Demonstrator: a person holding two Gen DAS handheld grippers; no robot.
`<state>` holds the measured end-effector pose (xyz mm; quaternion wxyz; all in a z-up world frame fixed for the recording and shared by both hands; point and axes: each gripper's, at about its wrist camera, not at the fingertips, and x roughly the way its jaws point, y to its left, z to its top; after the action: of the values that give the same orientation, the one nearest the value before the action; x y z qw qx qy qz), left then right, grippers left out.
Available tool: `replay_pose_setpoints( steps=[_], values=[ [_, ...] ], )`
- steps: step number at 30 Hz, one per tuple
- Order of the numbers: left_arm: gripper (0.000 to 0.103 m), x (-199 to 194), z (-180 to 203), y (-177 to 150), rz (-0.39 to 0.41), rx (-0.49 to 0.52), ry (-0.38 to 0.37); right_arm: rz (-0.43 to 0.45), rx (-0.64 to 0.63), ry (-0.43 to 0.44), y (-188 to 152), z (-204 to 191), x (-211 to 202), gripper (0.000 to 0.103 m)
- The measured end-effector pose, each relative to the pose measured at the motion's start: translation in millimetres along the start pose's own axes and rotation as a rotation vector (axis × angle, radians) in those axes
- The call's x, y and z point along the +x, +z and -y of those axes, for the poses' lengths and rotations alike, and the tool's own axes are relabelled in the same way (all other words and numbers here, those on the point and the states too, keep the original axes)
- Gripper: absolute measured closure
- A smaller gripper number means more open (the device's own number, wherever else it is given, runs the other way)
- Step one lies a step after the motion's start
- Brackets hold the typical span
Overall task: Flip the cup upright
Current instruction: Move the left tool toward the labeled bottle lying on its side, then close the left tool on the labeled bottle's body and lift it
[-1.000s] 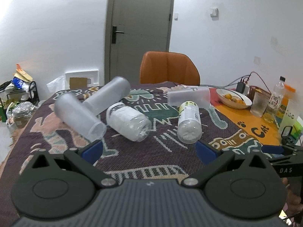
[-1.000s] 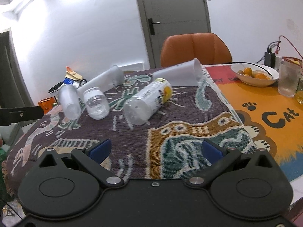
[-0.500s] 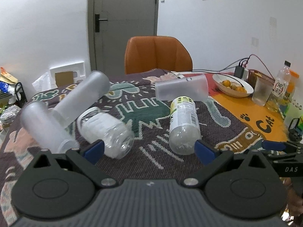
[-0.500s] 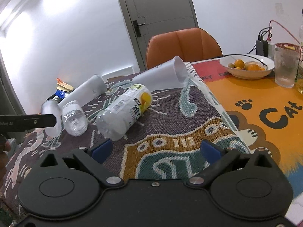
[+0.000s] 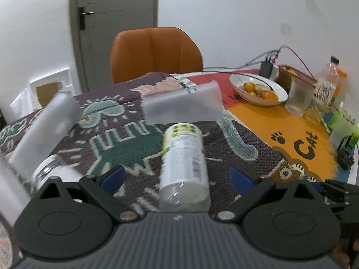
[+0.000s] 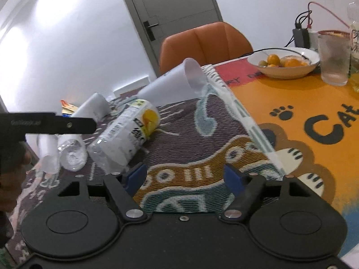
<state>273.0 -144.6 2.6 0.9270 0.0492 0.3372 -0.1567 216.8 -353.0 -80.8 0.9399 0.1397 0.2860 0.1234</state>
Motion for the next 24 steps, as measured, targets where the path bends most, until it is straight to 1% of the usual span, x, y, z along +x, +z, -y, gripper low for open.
replay_pose_setpoints(
  steps=[2, 5, 9, 12, 14, 15, 18, 19, 20, 21, 22, 24],
  values=[
    [0.007, 12, 8, 6, -0.025, 0.028, 0.001, 0.006, -0.006, -0.001, 1, 2, -1, 0.028],
    [0.008, 28, 13, 15, -0.075, 0.034, -0.014, 0.007, 0.006, -0.006, 3, 7, 0, 0.028],
    [0.01, 45, 21, 28, -0.128, 0.071, -0.003, 0.01, 0.022, 0.0, 4, 13, 0, 0.028],
    [0.011, 59, 23, 37, -0.175, 0.067, 0.008, 0.016, 0.043, 0.009, 5, 17, 1, 0.028],
    [0.011, 67, 24, 40, -0.202, 0.086, 0.03, 0.014, 0.055, 0.014, 5, 18, 2, 0.03],
    [0.011, 71, 24, 41, -0.215, 0.089, 0.041, 0.014, 0.058, 0.012, 6, 19, 3, 0.033],
    [0.011, 82, 22, 40, -0.273, 0.087, 0.034, 0.011, 0.07, 0.003, 6, 19, 6, 0.038],
    [0.015, 87, 20, 38, -0.292, 0.08, 0.025, 0.011, 0.076, 0.003, 5, 19, 7, 0.042],
    [0.021, 91, 18, 36, -0.308, 0.071, 0.018, 0.007, 0.081, 0.001, 5, 18, 9, 0.044],
    [0.041, 95, 16, 34, -0.331, 0.055, 0.018, 0.004, 0.085, -0.004, 4, 18, 10, 0.045],
    [0.043, 97, 13, 33, -0.351, 0.035, 0.013, 0.003, 0.09, -0.007, 4, 18, 11, 0.046],
    [0.043, 95, 10, 33, -0.346, 0.012, -0.004, 0.005, 0.103, -0.005, 4, 17, 12, 0.046]
  ],
)
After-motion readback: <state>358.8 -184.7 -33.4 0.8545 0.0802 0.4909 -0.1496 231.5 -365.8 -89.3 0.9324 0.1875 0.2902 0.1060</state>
